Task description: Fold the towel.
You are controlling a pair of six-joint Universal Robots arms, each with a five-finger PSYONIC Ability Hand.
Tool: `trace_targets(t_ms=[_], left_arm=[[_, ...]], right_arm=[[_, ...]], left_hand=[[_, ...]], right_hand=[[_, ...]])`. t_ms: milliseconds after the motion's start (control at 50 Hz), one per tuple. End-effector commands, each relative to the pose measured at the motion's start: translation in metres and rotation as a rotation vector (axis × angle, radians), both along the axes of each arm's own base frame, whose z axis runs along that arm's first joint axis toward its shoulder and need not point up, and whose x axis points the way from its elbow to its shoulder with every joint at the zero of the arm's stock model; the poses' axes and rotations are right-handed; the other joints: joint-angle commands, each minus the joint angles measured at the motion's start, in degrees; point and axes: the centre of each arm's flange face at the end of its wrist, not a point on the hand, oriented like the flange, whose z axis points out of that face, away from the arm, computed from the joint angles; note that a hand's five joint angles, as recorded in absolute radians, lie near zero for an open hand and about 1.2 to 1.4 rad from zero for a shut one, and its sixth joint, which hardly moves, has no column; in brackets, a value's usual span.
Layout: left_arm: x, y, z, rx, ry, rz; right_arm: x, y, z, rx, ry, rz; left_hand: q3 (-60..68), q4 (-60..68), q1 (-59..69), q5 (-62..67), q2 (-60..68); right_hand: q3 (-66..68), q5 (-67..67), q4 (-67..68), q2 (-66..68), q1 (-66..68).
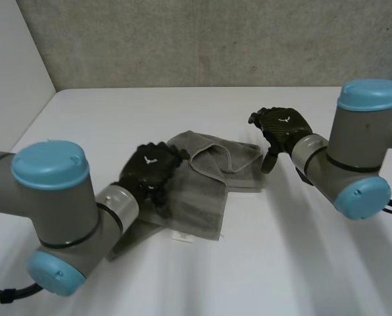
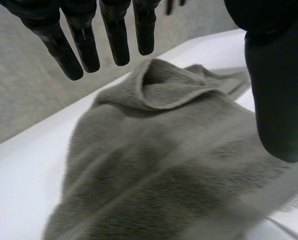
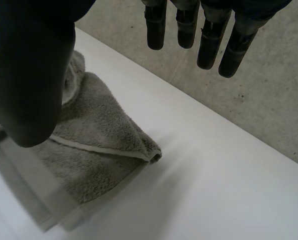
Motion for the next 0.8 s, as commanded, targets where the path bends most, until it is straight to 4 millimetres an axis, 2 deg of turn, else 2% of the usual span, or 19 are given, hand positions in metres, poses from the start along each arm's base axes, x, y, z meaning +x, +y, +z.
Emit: trace_targets(t_ms=[20,160,240,300,360,480,560,660,800], left_arm=[[-0.007,0.015,-0.015,0.036,-0.027,-0.04],[-0.009,0.019,-0.029,0.055,-0.052,-0.039],[-0.01,0.014,-0.04,0.056,-0.083,-0.025],[-0.012,0.011,-0.045,0.038,-0.119,-0.038],[-0.012,0.01,-0.047,0.027,-0.139,-0.043],[-0.013,0.008,-0.053,0.007,-0.179,-0.057],[-0.013,0.006,-0.052,-0.001,-0.174,-0.052],[-0.012,0.001,-0.049,-0.014,-0.175,-0.025],[-0.012,-0.005,-0.05,-0.022,-0.181,0.0]], right_arm=[[0.011,-0.024,-0.021,0.021,0.002,-0.005],[0.015,-0.034,-0.043,0.063,0.019,-0.009],[0.016,-0.037,-0.058,0.093,0.034,-0.012],[0.016,-0.038,-0.062,0.098,0.037,-0.013],[0.016,-0.038,-0.063,0.101,0.038,-0.015],[0.016,-0.038,-0.067,0.106,0.039,-0.013],[0.016,-0.038,-0.068,0.11,0.041,-0.009],[0.017,-0.037,-0.07,0.115,0.04,0.0],[0.017,-0.036,-0.072,0.12,0.04,0.004]], left_hand=[[-4.7,-5.5,-5.6,-13.7,-5.4],[-4.6,-5.4,-5.5,-13.5,-5.2],[-4.1,-4.9,-5.0,-13.0,-4.7],[-3.5,-4.4,-4.5,-12.5,-4.2],[-3.5,-4.4,-4.5,-12.5,-4.2],[-1.5,-2.3,-2.4,-10.5,-2.2],[5.2,4.4,4.3,-3.8,4.5],[11.6,10.7,10.7,2.6,10.9],[11.8,10.9,10.9,2.8,11.1]], right_hand=[[-3.4,-3.3,-4.1,-3.7,-2.8],[-1.9,-1.7,-2.5,-2.2,-1.3],[-0.2,-0.1,-0.9,-0.6,0.4],[1.3,1.4,0.7,1.0,1.9],[3.2,3.3,2.5,2.8,3.8],[18.0,18.1,17.3,17.6,18.6],[25.9,26.0,25.2,25.5,26.4],[28.9,29.0,28.2,28.5,29.5],[28.6,28.7,27.9,28.2,29.2]])
